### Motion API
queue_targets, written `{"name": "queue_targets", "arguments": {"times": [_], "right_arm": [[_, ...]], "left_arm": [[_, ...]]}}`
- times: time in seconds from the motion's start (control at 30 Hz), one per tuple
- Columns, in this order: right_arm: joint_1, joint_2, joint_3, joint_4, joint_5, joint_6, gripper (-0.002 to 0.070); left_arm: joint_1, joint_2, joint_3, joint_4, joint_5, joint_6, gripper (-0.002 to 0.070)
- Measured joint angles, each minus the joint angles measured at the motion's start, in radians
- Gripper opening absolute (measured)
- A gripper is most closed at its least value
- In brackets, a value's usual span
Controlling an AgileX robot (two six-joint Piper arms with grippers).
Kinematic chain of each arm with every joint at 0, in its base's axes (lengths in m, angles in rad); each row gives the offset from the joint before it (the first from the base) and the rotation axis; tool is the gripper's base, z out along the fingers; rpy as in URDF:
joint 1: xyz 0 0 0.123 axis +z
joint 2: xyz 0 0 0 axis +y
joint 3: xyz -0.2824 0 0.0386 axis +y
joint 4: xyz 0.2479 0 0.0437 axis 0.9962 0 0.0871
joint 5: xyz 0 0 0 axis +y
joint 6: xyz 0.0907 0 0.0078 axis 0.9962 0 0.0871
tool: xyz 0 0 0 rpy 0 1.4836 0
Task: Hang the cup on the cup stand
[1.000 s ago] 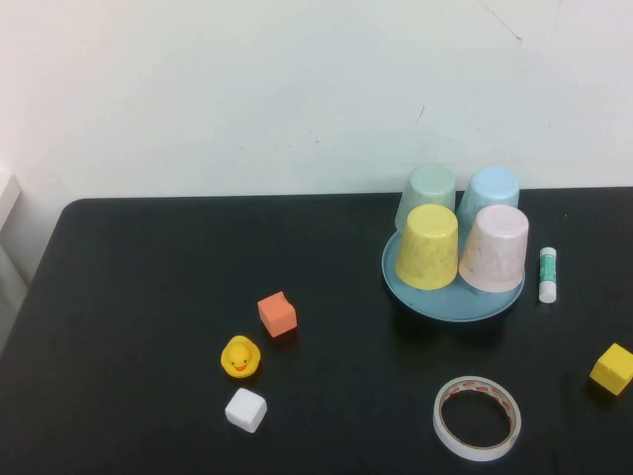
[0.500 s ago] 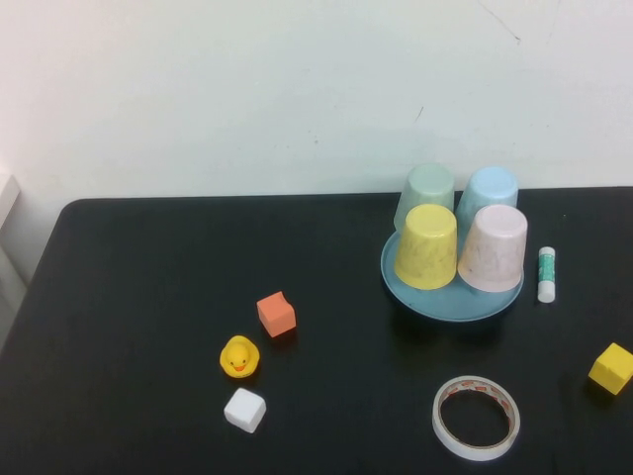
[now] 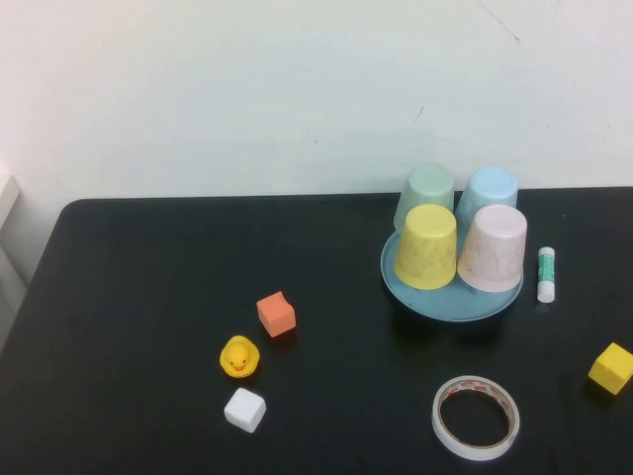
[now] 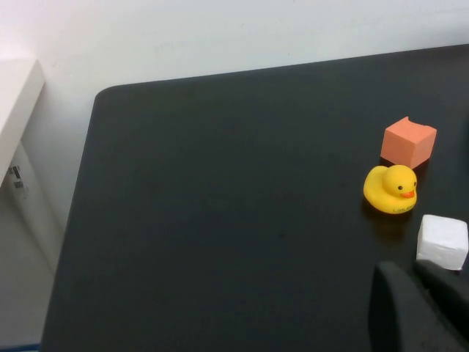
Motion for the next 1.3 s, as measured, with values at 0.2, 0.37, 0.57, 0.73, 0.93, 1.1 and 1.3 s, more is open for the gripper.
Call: {"name": "queue_targets", "arguments": {"times": [0.2,0.37,0.57,0.73,0.93,1.1,1.3], "right_arm": [[-0.199,-0.159,0.127,0.115,-0.004,-0.041,-0.0001],[-0.318,-0.2,0.242,0.137,-0.008,-0.043,-0.0001],[-0.329,-0.202,0.288,0.141,0.086,-0.04,-0.0001],[-0.329,-0.202,0.285,0.142,0.114,0.0,-0.0001],[-0.329,-0.202,0.283,0.14,0.127,0.042,-0.0001],[-0.329,-0.202,0.281,0.138,0.142,0.042,-0.0001],[-0.327,-0.202,0.281,0.138,0.142,0.035,-0.0001]], "left_arm": [[0.0,0.0,0.0,0.0,0.0,0.0,0.0],[0.0,0.0,0.0,0.0,0.0,0.0,0.0],[0.0,0.0,0.0,-0.004,0.0,0.0,0.0],[0.0,0.0,0.0,-0.004,0.002,0.0,0.0],[0.0,0.0,0.0,-0.004,0.002,0.0,0.0],[0.0,0.0,0.0,-0.004,0.002,0.0,0.0],[0.0,0.0,0.0,-0.006,0.002,0.005,0.0]]}}
